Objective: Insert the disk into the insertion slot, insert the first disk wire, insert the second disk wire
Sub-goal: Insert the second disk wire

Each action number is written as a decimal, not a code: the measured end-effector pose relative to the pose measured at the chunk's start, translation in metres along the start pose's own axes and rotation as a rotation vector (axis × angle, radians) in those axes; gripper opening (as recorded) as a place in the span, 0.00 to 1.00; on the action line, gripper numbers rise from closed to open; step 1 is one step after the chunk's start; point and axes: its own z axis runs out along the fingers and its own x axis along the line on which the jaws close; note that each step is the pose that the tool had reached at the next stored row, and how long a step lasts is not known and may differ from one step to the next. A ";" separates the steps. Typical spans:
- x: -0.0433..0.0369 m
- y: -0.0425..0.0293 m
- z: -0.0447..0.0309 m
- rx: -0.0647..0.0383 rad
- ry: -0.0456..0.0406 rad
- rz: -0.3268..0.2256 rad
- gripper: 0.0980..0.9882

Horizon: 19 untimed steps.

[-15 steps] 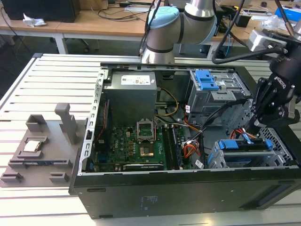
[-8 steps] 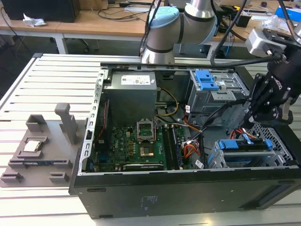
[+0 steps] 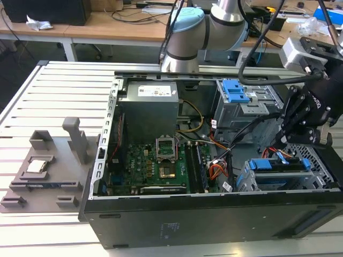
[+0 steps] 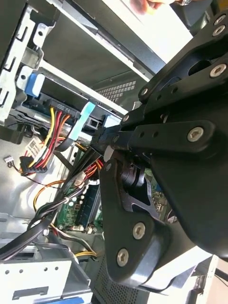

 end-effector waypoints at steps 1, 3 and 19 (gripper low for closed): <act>0.0037 0.0003 0.0001 -0.002 -0.0080 -0.003 0.00; 0.0119 0.0012 0.0005 -0.006 -0.0241 -0.014 0.00; 0.0305 -0.0019 0.0012 -0.014 -0.0221 -0.132 0.00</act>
